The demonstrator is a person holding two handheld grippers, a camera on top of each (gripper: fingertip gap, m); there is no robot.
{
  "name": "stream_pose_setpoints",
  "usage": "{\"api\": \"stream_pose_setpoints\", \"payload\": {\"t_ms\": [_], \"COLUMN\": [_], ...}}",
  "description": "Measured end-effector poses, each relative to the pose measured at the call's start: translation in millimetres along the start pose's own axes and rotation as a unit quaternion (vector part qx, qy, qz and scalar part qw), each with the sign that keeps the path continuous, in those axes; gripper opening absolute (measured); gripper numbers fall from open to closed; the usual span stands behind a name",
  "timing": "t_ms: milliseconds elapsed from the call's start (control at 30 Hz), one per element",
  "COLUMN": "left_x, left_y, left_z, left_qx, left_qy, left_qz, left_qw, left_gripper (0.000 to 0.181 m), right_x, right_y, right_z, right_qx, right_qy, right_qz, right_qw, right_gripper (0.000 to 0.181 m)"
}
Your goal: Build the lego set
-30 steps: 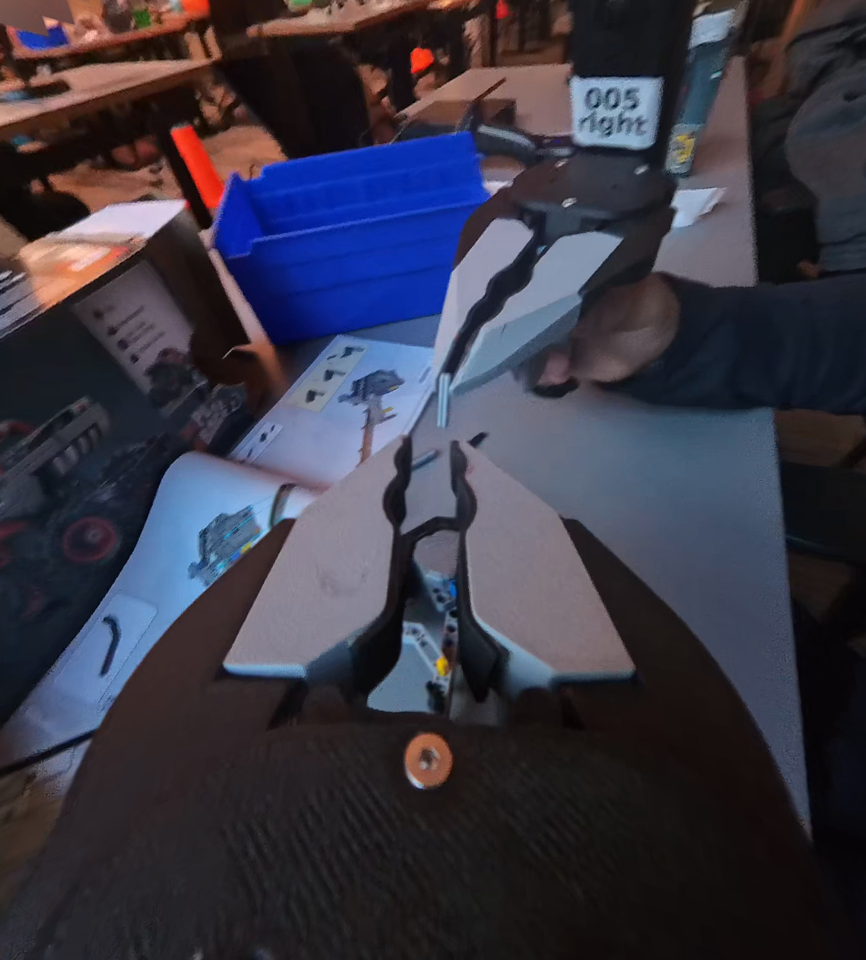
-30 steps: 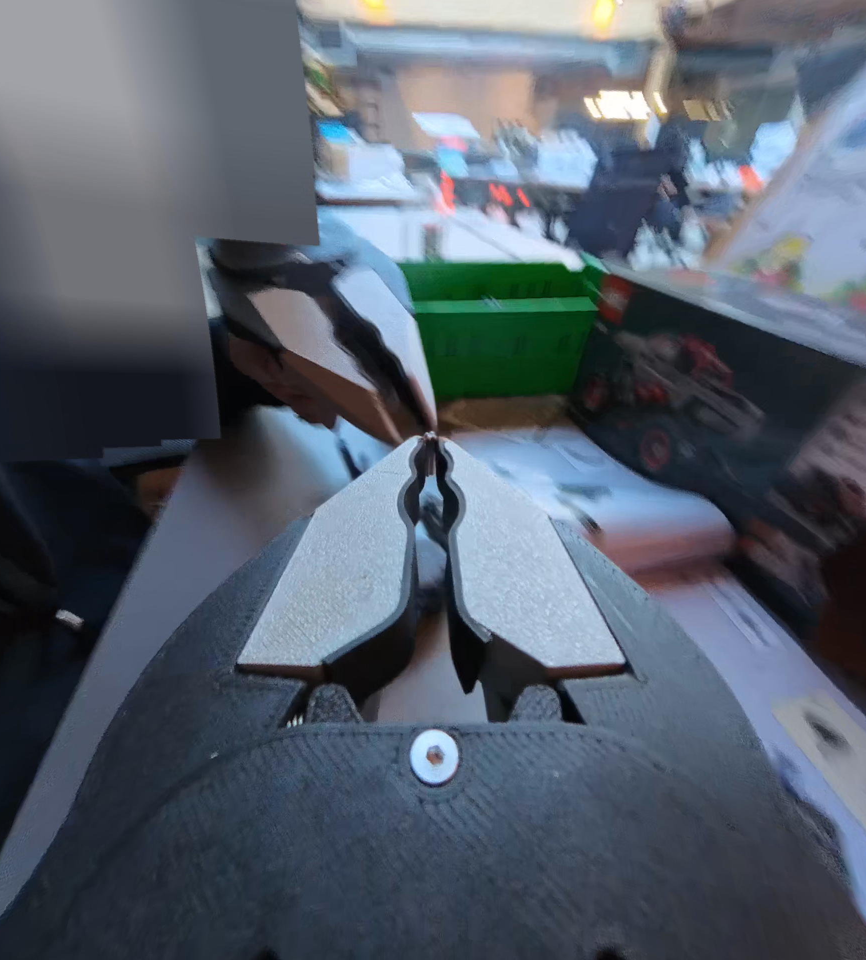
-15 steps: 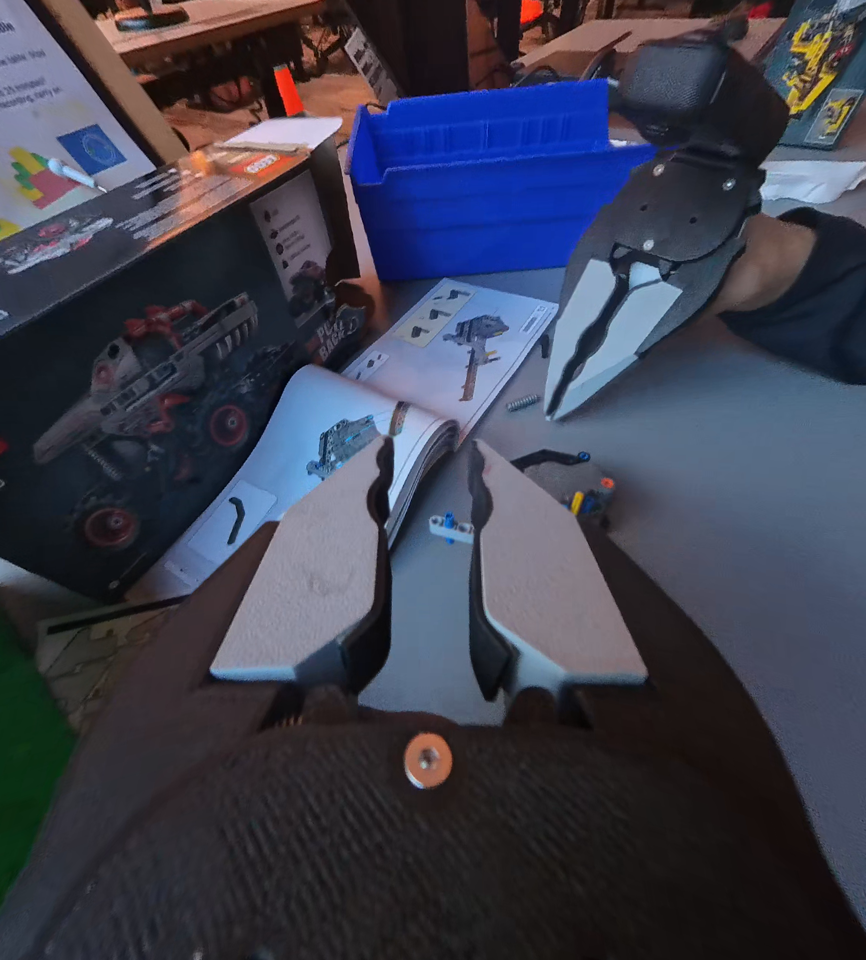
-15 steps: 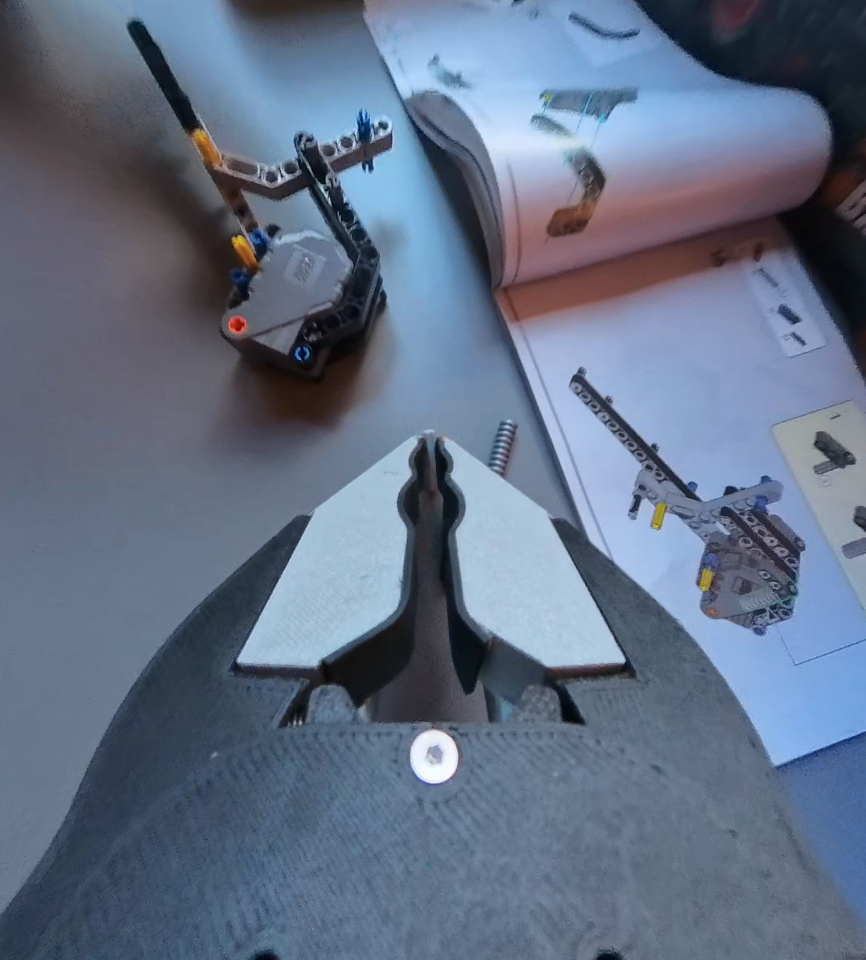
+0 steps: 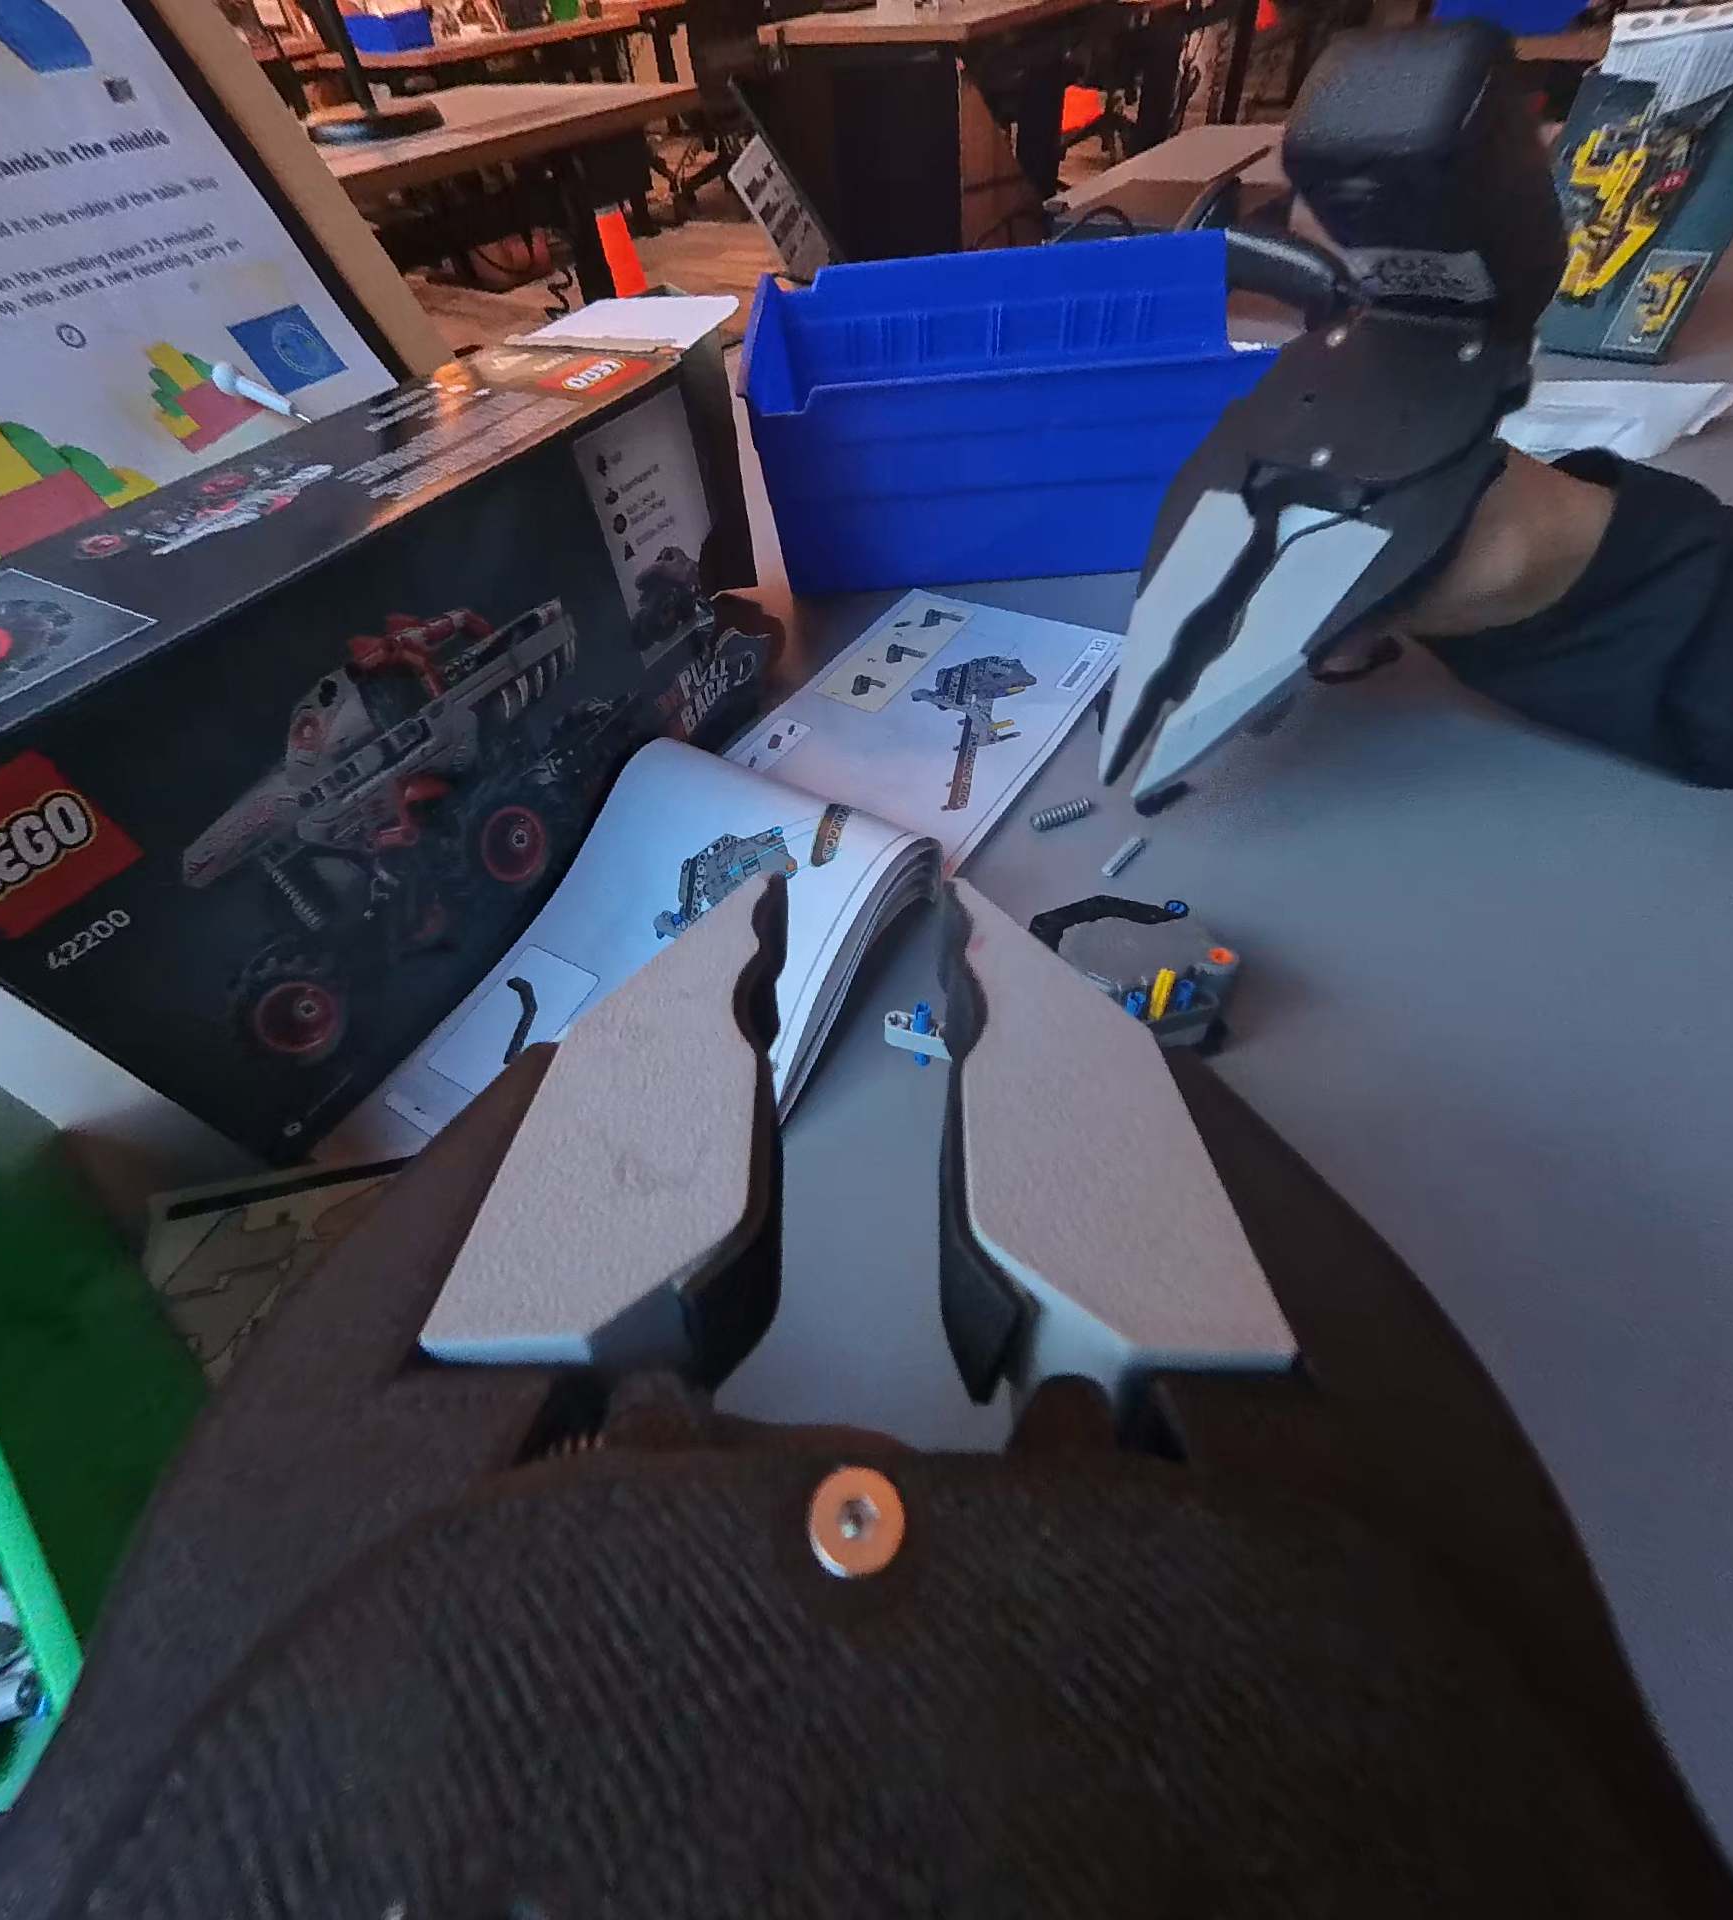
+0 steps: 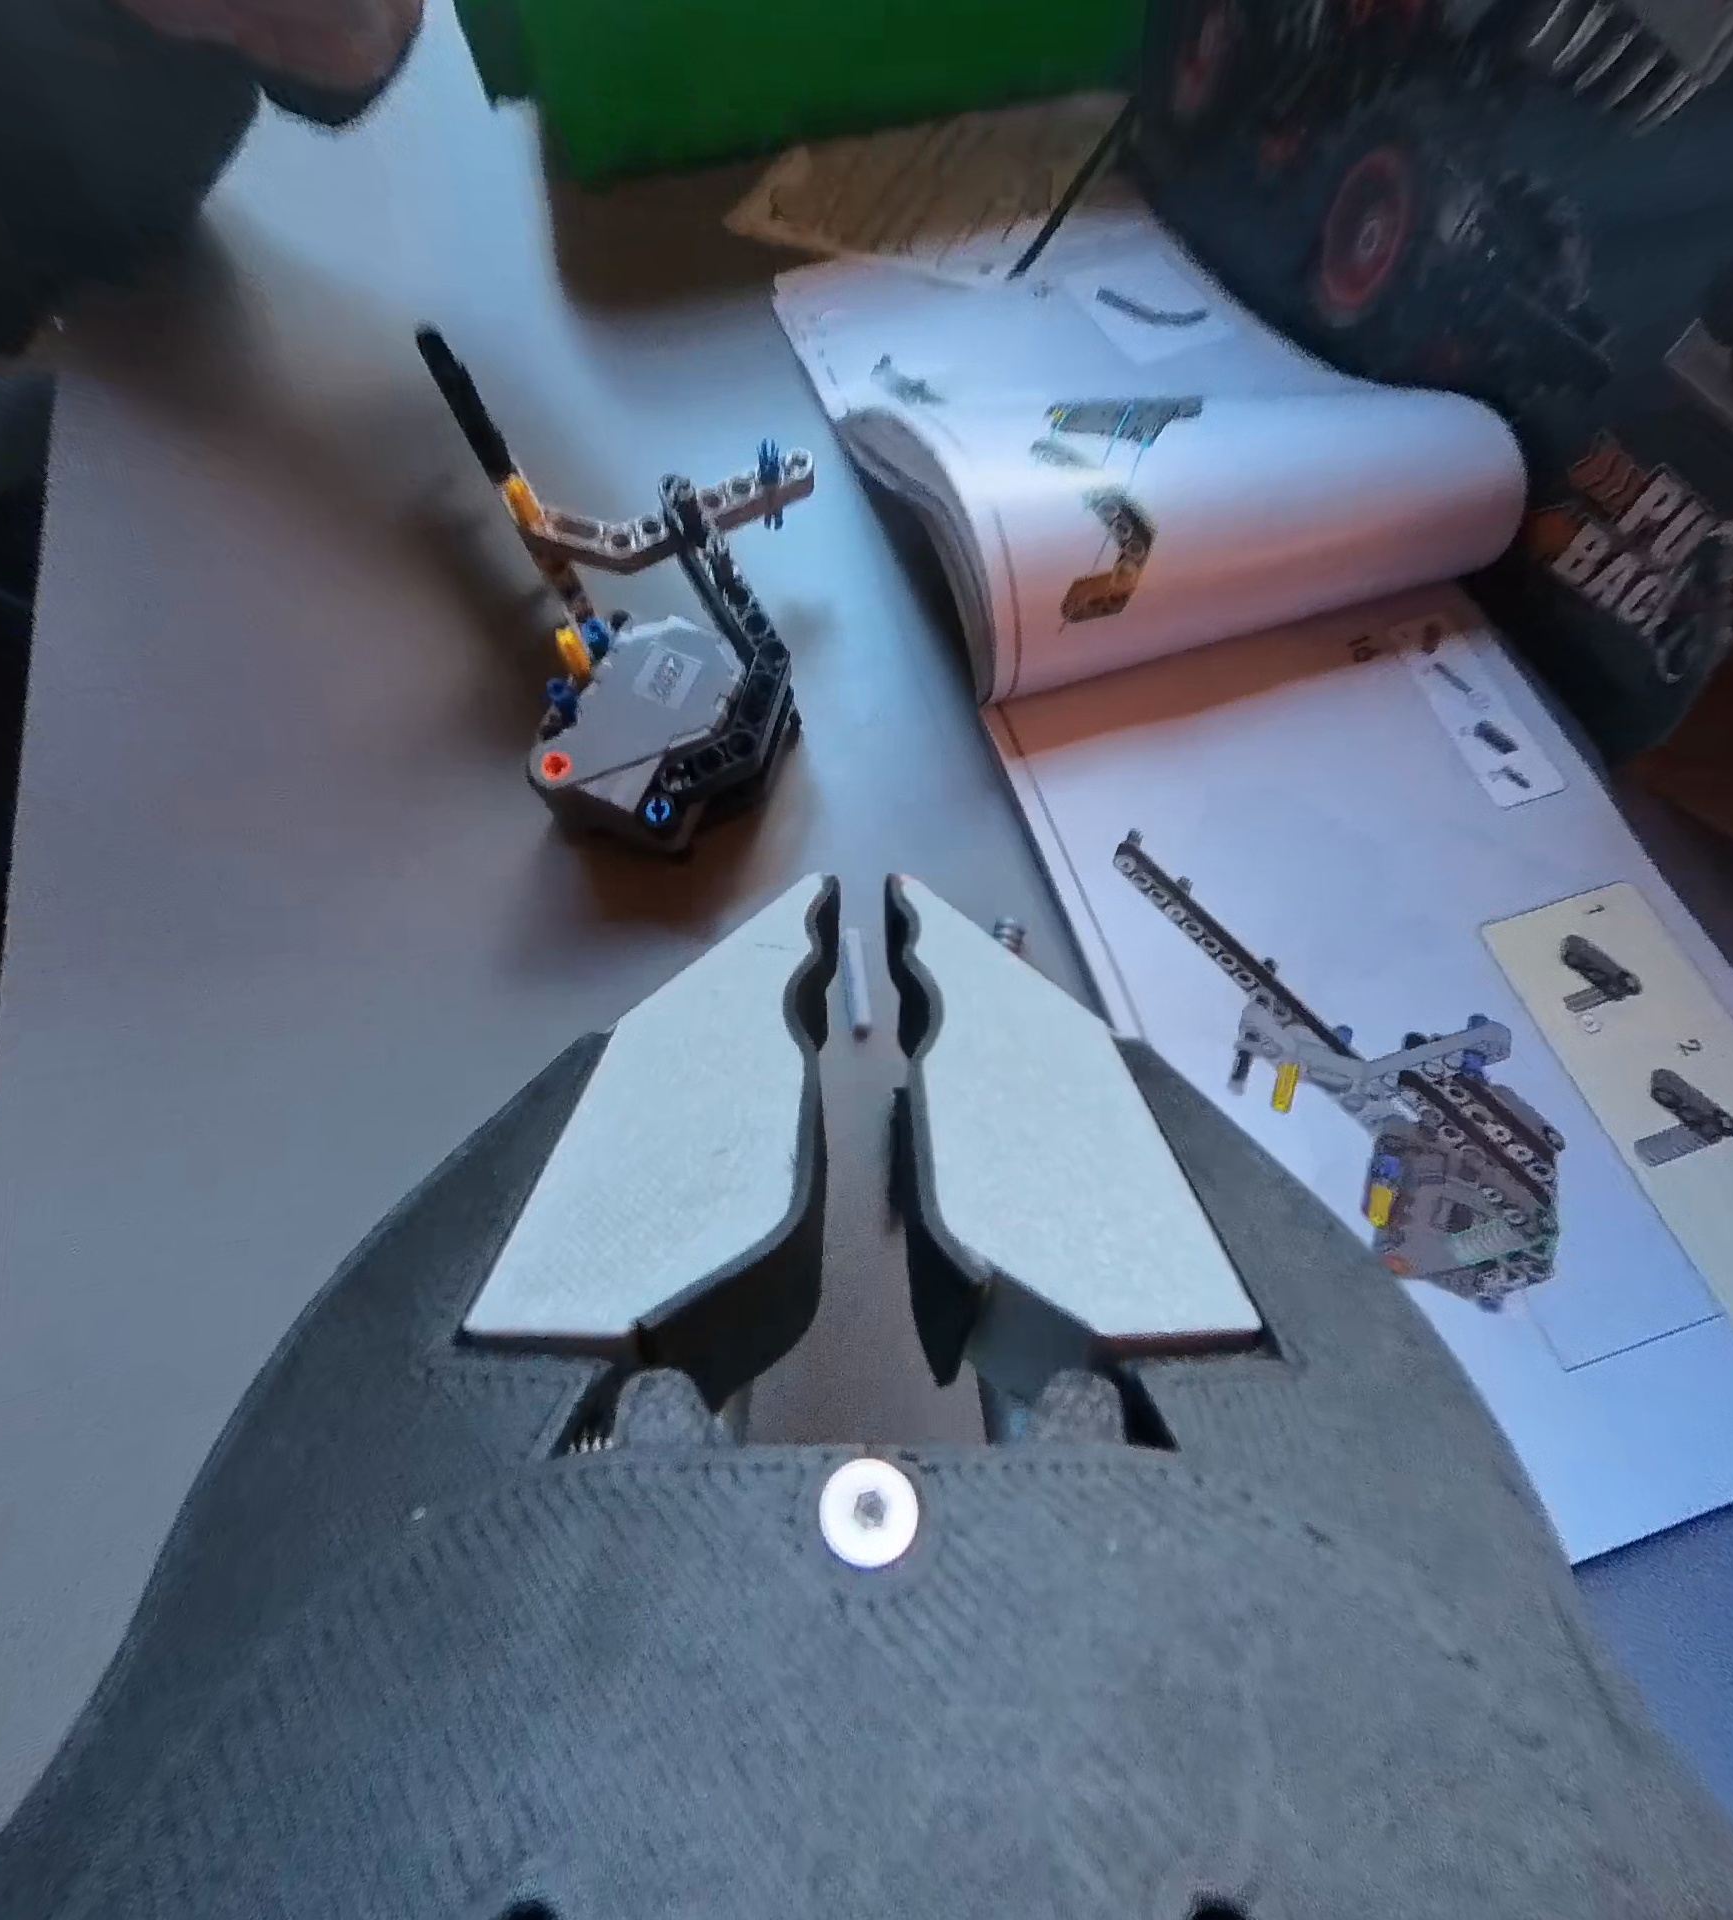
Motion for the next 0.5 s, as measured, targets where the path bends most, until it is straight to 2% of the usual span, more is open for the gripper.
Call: {"api": "stream_pose_setpoints", "payload": {"t_ms": [233, 333, 500], "left_x": [-0.3, -0.3, -1.3], "left_y": [-0.3, -1.0, -2.9], "left_z": [0.7, 2.4, 7.1], "left_qx": [-0.002, -0.006, -0.012], "left_qy": [0.005, 0.007, 0.001], "left_qz": [0.007, 0.009, 0.008], "left_qw": [1.000, 1.000, 1.000], "left_gripper": [0.025, 0.025, 0.025], "right_x": [16.1, 18.4, 20.6], "right_y": [34.6, 48.9, 64.5], "right_z": [16.1, 21.4, 25.3], "right_qx": [-0.078, -0.121, -0.144], "right_qy": [-0.016, -0.017, -0.030], "right_qz": [0.149, 0.191, 0.243], "right_qw": [0.986, 0.974, 0.959], "right_gripper": [0.012, 0.016, 0.024]}}
Point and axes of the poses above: each gripper's, where its closed fingertips meet, y back along the fingers, x out of its top, z = x × y across the jaws, the point moved 8 cm from there along y, back along the fingers, and after that the axes turned 2 degrees about -z, right-handed, at the moved point
